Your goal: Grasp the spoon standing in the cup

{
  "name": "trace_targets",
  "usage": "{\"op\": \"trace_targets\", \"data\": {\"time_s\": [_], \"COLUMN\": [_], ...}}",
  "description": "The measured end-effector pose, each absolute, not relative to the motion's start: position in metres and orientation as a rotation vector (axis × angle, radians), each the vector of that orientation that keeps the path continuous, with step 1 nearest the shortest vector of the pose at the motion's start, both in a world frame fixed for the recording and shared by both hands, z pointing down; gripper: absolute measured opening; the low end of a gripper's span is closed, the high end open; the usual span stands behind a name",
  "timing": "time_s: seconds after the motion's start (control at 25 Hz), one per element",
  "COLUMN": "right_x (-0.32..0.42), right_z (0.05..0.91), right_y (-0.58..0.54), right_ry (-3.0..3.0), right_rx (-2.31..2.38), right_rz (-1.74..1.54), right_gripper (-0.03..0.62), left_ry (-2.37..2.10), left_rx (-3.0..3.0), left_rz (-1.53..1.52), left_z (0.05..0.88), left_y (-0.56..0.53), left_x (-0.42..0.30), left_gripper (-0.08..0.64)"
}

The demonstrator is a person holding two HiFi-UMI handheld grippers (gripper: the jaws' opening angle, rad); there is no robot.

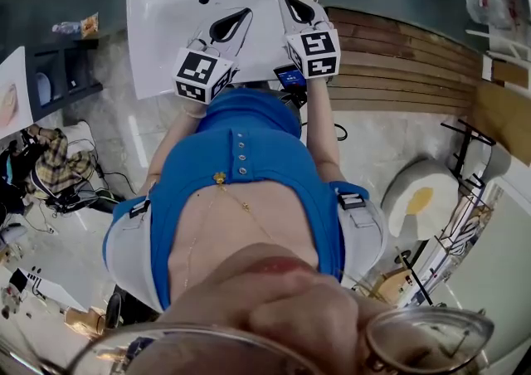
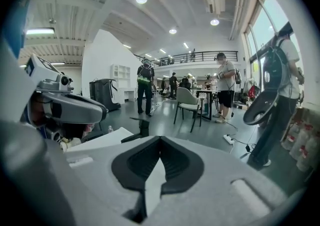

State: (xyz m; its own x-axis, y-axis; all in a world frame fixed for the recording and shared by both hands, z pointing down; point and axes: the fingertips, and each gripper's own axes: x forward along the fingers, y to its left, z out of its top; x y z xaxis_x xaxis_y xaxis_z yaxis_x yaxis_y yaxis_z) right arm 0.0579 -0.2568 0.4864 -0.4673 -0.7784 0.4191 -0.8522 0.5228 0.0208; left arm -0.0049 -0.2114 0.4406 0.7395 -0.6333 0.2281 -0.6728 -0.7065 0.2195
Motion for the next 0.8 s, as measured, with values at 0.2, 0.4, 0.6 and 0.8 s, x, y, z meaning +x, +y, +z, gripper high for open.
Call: {"op": "trace_targets", "data": {"time_s": [0.2,0.4,0.6,0.8], "right_x": [0.057,0.058,0.061,0.064], "right_z": [0.496,0.505,0.515,0.524], "right_y": [-0.256,-0.259,-0.266,-0.271], "right_ry": [-2.371,-2.351,-2.331,-2.314], "right_rx": [1.314,1.292,1.279,1.269], "right_rz": [0.266,0.262,0.264,0.272], "right_gripper": [0.0,0.0,0.0,-0.001], "left_ry": [-1.028,-1.034,-1.048,-1.066], "left_rx": [2.648,2.646,2.639,2.629], "left_rz": [0.195,0.195,0.193,0.189], "left_z": [0.44,0.439,0.439,0.44], "left_y": [-0.207,-0.204,-0.204,-0.203], "left_x": [-0.007,-0.01,-0.013,-0.018], "left_gripper": [0.0,0.0,0.0,0.0]}}
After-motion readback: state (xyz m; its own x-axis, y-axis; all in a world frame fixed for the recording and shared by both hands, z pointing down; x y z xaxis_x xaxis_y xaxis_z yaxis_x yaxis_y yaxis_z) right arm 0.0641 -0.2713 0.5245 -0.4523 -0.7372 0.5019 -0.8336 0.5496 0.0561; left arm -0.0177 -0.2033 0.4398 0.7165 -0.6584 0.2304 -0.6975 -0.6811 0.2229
